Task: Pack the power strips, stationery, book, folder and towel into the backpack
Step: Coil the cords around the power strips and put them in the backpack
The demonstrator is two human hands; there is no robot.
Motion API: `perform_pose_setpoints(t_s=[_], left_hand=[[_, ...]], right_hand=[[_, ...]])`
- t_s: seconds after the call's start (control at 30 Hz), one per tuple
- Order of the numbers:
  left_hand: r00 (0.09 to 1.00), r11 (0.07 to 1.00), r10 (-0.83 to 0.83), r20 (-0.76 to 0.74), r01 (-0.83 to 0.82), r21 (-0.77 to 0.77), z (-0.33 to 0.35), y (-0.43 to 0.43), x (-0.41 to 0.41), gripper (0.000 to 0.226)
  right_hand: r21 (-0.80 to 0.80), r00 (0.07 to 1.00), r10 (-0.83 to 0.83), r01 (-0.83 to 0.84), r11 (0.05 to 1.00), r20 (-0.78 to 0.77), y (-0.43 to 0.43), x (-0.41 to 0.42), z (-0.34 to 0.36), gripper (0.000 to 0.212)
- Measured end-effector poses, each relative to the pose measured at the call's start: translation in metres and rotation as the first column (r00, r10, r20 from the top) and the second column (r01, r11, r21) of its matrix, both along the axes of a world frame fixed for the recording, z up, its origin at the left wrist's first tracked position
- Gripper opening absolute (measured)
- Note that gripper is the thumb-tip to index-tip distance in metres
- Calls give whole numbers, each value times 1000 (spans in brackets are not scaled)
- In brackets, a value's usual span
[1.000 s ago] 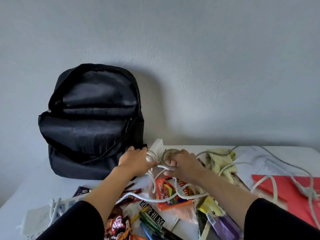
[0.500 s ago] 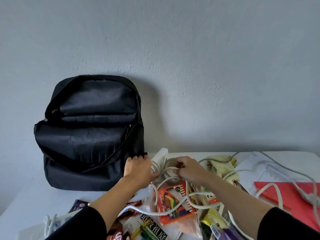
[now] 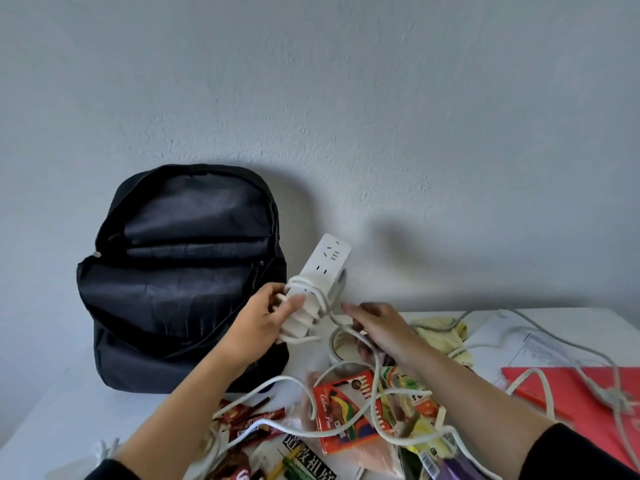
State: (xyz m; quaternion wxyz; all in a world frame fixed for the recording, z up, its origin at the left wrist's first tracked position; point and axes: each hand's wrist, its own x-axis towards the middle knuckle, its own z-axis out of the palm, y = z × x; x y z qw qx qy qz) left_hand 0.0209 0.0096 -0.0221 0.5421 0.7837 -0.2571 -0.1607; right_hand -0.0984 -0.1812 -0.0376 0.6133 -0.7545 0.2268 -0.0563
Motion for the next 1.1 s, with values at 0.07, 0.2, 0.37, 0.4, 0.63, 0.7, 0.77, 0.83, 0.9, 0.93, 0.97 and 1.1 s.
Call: perform_pose_setpoints(t_s=[0.07, 0.2, 0.37, 0.4, 0.63, 0.7, 0.77, 0.83, 0.9, 0.93, 0.97, 1.1], left_hand=[[997, 993, -58, -57, 51, -110, 15, 4, -14, 51], [969, 964, -177, -173, 135, -229, 32, 12, -37, 39], [916, 923, -286, -283, 184, -338, 44, 18, -54, 31], [916, 922, -286, -281, 183, -342, 45, 19, -56, 36], [998, 968, 7, -59, -22, -249, 42, 8, -66, 80], [997, 982, 24, -75, -37, -184, 39, 9, -65, 80], [979, 987, -33, -200, -1, -163, 41, 13, -62, 78], [933, 965, -215, -287, 157, -212, 45, 23, -58, 82], [880, 894, -421, -222, 360, -269, 41, 35, -53, 80], [856, 857, -486, -175, 428, -287, 38, 41, -52, 81], [840, 829, -526, -132, 472, -299, 35, 45, -52, 87], [901, 855, -427, 78, 430, -289, 29, 43, -59, 90]], right_hand=[[131, 999, -38, 34, 991, 33, 4, -1, 13, 46], [429, 960, 19, -143, 892, 279, 9, -9, 38, 38], [445, 908, 107, -298, 844, 405, 20, -20, 58, 51], [417, 909, 100, -281, 864, 406, 23, -21, 59, 48], [114, 949, 68, -108, 988, 307, 45, -27, 52, 27], [62, 950, 44, -66, 996, 309, 49, -28, 48, 32], [49, 950, 9, -26, 998, 313, 47, -29, 45, 33], [82, 951, -30, 5, 997, 308, 43, -29, 47, 30], [210, 948, -57, -11, 978, 314, 40, -31, 51, 29], [288, 946, -69, -26, 957, 316, 39, -31, 53, 30], [353, 948, -76, -41, 935, 310, 39, -33, 55, 31], [413, 954, -42, -89, 906, 296, 40, -35, 58, 26]])
